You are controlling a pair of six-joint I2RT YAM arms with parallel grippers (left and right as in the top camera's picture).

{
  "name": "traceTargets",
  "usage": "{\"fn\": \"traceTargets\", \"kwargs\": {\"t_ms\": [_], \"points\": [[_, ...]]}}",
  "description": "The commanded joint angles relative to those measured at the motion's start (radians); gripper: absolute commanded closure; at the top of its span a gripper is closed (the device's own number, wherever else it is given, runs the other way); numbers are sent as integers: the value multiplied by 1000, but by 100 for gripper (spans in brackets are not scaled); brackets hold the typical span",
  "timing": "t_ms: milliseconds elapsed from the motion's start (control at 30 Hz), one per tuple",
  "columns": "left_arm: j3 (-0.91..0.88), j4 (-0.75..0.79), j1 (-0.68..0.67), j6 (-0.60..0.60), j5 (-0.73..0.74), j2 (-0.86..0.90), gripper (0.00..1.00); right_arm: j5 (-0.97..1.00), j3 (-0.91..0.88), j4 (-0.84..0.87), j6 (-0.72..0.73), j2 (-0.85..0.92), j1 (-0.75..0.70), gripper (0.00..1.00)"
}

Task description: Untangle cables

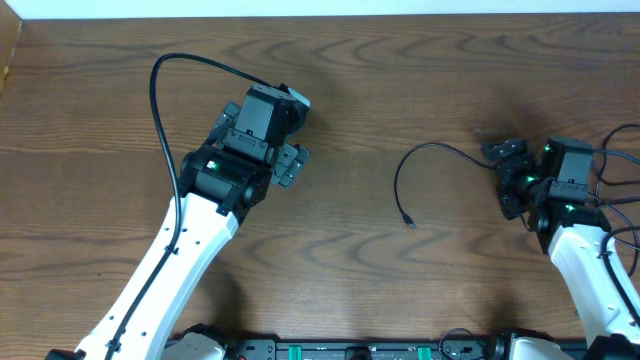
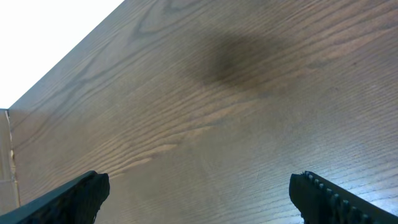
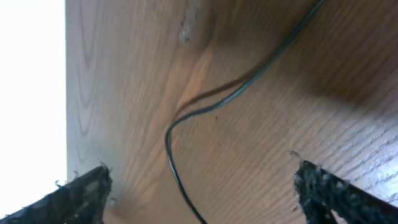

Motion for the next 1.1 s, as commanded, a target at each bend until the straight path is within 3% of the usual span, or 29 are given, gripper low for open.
{"fn": "traceTargets", "kwargs": {"t_ms": [0, 67, 167, 333, 600, 667, 767, 1067], "points": [[2, 0, 2, -6, -2, -2, 2, 24, -1, 1, 76, 50, 24, 14], [2, 0, 2, -6, -2, -2, 2, 24, -1, 17, 234, 90, 35, 18], [2, 0, 2, -6, -2, -2, 2, 24, -1, 68, 426, 146, 56, 15], [2, 0, 2, -6, -2, -2, 2, 41, -1, 213, 618, 259, 99, 9], [2, 0, 2, -6, -2, -2, 2, 186, -1, 469, 650, 375, 140, 17], [2, 0, 2, -6, -2, -2, 2, 223, -1, 483, 662, 377, 141, 18], [2, 0, 2, -6, -2, -2, 2, 261, -1, 484, 671, 377, 140, 4], [2, -1, 2, -6, -2, -2, 2, 309, -1, 474, 698, 378, 140, 16]]}}
